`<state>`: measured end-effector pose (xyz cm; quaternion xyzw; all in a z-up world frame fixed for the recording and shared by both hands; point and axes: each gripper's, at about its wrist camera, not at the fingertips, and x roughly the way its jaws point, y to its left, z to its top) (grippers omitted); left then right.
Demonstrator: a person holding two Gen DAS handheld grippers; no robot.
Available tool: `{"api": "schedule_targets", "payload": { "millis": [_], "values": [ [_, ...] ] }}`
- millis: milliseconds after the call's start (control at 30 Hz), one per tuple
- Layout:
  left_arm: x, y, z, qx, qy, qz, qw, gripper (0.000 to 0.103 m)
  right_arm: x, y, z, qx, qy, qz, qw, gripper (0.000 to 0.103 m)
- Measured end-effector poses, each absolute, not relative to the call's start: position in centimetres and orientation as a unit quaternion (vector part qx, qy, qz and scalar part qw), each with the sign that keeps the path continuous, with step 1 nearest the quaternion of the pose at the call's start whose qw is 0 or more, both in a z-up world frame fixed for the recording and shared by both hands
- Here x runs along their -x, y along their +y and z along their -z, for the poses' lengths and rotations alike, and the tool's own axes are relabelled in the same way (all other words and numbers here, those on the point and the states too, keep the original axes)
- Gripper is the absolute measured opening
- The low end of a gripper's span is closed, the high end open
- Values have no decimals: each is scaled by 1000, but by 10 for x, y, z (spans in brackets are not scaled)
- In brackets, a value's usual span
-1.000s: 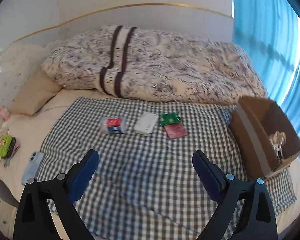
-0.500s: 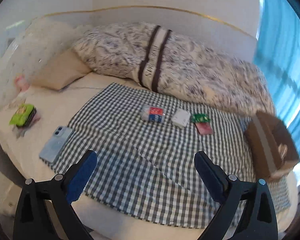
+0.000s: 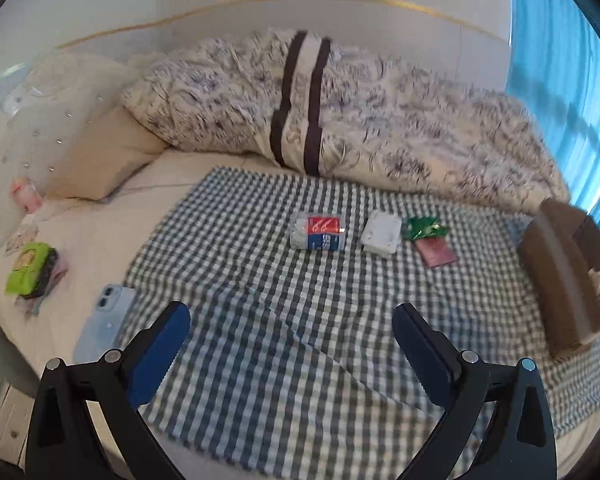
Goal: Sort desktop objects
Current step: 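Move both tools back over the remaining items on the cloth, then grasp the floss-pick jar with the left tool while the right tool grasps the pink Romantic Rose pack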
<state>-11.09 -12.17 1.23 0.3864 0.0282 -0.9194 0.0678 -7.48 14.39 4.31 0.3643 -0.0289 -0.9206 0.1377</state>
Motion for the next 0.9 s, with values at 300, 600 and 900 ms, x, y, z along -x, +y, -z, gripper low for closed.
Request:
{"api": "schedule_targets", "payload": {
  "millis": [300, 600, 900],
  "values": [
    [230, -121, 77, -418, 46, 906, 40, 103, 209, 118, 55, -407, 59, 903, 127, 93],
    [311, -119, 143, -434, 40, 898, 54, 103, 324, 117, 144, -456, 64, 881, 114, 93],
    [350, -121, 172, -460, 37, 884, 79, 103, 343, 120, 183, -462, 56, 880, 89, 101]
  ]
}}
